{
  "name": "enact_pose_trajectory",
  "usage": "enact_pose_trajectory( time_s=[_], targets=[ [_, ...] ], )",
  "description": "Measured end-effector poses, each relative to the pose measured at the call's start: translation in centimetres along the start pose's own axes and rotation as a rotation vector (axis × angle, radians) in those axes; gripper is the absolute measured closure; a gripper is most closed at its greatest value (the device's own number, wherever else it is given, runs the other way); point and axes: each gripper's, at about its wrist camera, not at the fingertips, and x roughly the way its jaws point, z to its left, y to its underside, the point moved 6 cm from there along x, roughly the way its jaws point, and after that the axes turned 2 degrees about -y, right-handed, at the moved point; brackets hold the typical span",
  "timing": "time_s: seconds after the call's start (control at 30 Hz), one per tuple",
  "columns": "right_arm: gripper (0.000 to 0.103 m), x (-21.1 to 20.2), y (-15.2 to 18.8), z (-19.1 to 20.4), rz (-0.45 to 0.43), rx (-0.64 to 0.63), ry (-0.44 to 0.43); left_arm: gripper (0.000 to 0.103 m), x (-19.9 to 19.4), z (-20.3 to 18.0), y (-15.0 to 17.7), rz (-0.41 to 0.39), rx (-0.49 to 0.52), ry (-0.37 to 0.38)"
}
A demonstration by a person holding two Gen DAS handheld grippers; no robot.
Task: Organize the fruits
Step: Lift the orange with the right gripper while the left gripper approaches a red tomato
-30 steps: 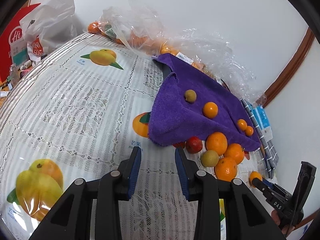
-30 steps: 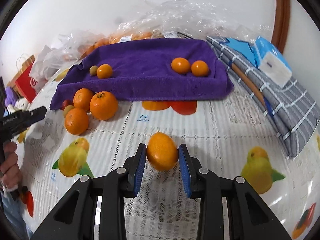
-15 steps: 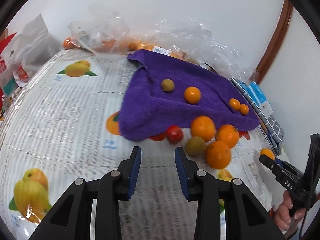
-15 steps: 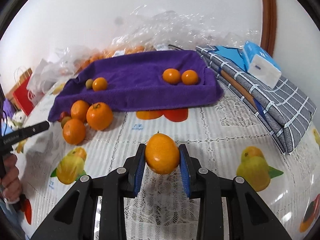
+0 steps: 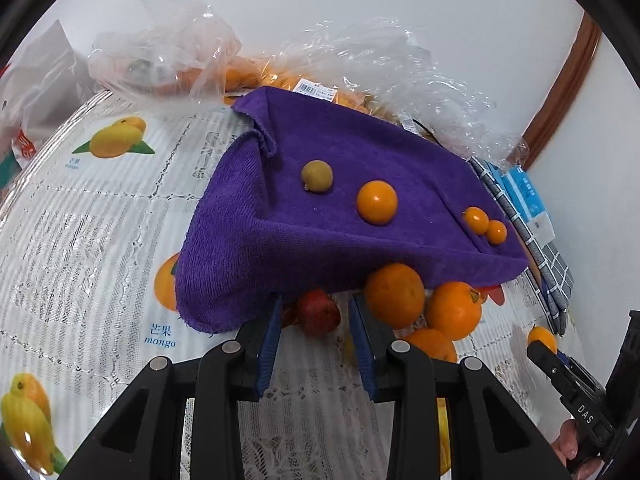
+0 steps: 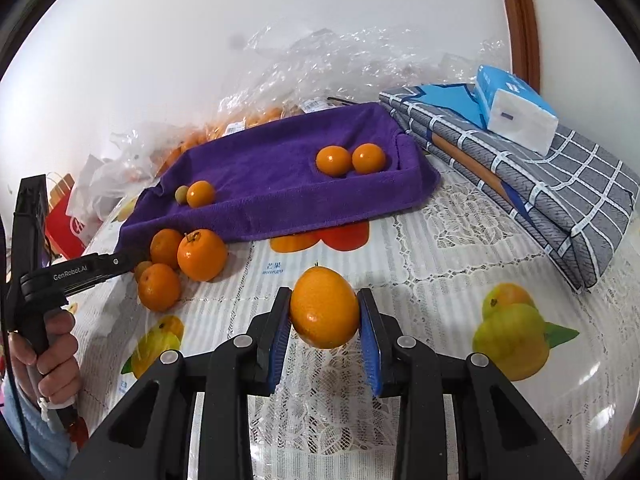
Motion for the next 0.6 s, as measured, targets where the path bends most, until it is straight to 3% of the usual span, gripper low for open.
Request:
enact_pose_trajectory(
  time_s=[0.13, 0.3, 0.6],
  targets=[
    [0.071, 0.2, 0.1, 0.4, 0.005, -0.018, 0.0, 0.08, 0.2, 0.1, -0.1, -0.005, -0.016, 0.012],
    [0.071, 0.3, 0.1, 0.1, 0.007, -0.001, 0.011, 0.08, 0.1, -0.2, 0.0, -0.017, -0.001, 0.006],
    [0.071, 0.2, 0.0, -0.1, 0.0, 0.001, 0.023, 0.08, -1.6, 1.5, -1.0, -0.081, -0.1, 0.065]
  ],
)
